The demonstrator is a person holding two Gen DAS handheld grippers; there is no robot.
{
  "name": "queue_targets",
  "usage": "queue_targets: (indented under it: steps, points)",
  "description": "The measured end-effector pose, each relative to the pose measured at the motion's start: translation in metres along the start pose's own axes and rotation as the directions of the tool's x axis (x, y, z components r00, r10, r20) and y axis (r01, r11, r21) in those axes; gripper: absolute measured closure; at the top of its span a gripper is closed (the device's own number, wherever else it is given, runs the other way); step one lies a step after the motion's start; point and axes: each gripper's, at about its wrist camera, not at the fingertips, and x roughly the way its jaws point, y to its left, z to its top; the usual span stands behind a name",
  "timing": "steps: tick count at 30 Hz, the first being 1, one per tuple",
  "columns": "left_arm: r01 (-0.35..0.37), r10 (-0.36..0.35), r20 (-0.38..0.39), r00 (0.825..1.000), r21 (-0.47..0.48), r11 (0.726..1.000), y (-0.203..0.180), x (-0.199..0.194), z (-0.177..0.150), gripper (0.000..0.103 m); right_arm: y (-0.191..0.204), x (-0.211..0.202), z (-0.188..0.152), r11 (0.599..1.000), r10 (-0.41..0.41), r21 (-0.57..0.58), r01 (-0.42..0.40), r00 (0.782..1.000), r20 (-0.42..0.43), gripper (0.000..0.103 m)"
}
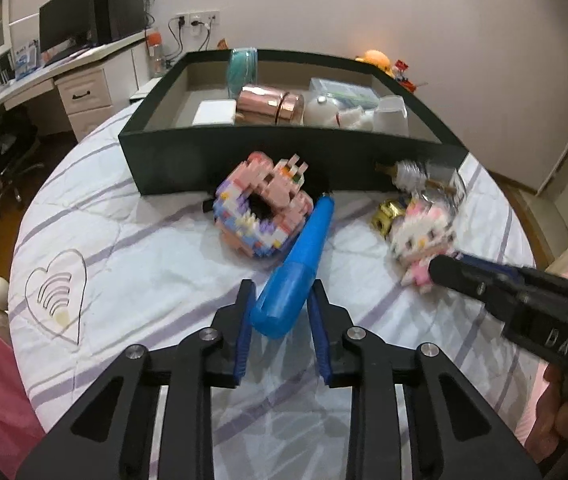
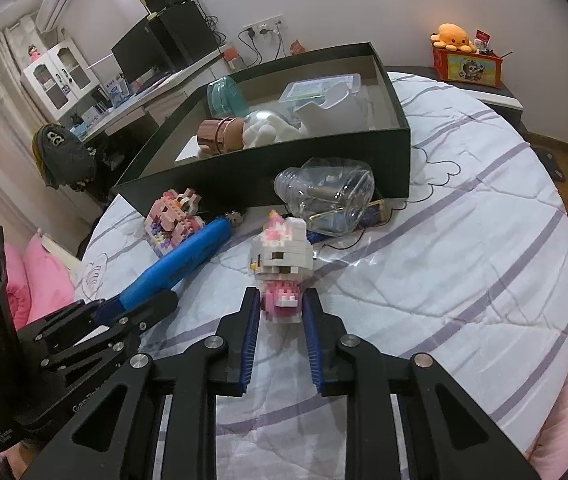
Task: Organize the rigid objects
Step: 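Lift the highlighter and Hello Kitty figure with both tools toward the tray, then lower both held items into the tray and open both tools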
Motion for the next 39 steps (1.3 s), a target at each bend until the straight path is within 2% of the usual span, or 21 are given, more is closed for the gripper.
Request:
queue_targets:
  steps: [5, 11, 13, 28, 32, 39]
  points:
    - [0.030, -0.030, -0.008, 1.000, -0.012, 0.999, 0.002, 0.010, 0.009, 0.071, 0.006, 0.006, 0.004, 0.999, -0.032, -0.021, 0.032, 0.999, 0.003, 0.079]
    - [0.101, -0.101, -0.017, 0.995, -0.024, 0.995, -0.001, 0.014, 0.010, 0.086, 0.008, 0.020, 0.010, 0.998, -0.033, -0.046, 0.032, 0.999, -0.021, 0.076]
    - [0.105, -0.105, -0.008, 0.994, -0.015, 0.994, -0.004, 0.009, 0.009, 0.088, 0.010, 0.023, 0.007, 0.998, -0.034, -0.054, 0.033, 0.999, -0.031, 0.079]
    - [0.141, -0.139, 0.078, 0.987, -0.015, 0.990, 0.006, -0.044, 0.011, 0.088, 0.019, -0.015, -0.002, 0.999, 0.024, -0.041, -0.022, 0.999, 0.042, 0.080]
    - [0.142, -0.140, 0.115, 0.983, -0.008, 0.990, 0.009, -0.057, 0.024, 0.088, 0.028, -0.030, 0.008, 0.998, 0.035, -0.063, -0.031, 0.996, 0.077, 0.080]
    - [0.111, -0.106, 0.185, 0.977, -0.013, 0.994, 0.025, -0.062, 0.067, 0.088, 0.035, -0.047, 0.052, 0.994, 0.035, -0.108, -0.019, 0.988, 0.151, 0.080]
